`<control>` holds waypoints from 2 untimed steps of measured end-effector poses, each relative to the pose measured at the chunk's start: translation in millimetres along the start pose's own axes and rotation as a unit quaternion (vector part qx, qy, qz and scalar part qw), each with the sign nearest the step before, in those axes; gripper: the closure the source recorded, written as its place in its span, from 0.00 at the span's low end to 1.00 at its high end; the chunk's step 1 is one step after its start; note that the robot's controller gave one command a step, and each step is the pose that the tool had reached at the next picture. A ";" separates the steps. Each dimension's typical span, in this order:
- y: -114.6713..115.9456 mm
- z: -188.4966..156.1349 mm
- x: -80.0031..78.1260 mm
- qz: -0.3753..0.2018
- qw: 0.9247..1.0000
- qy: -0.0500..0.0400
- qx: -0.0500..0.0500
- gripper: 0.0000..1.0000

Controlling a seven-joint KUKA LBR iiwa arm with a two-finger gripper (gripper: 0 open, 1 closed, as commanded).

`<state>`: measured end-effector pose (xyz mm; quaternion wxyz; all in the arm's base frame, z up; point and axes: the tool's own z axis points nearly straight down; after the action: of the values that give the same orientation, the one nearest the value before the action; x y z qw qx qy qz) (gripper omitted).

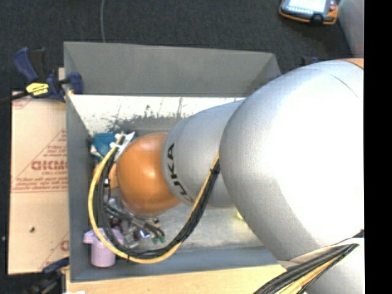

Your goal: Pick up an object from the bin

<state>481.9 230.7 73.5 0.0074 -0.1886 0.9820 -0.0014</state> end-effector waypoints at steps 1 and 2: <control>5.6 1.2 -4.4 -0.443 0.897 -0.005 -0.003 1.00; 5.5 1.0 -4.7 -0.462 0.887 -0.005 -0.003 1.00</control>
Offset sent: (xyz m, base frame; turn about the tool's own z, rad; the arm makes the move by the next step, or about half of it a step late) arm 0.0000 0.0000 0.0000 0.0000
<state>484.2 237.6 72.6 0.0104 -0.6208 0.7839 -0.0010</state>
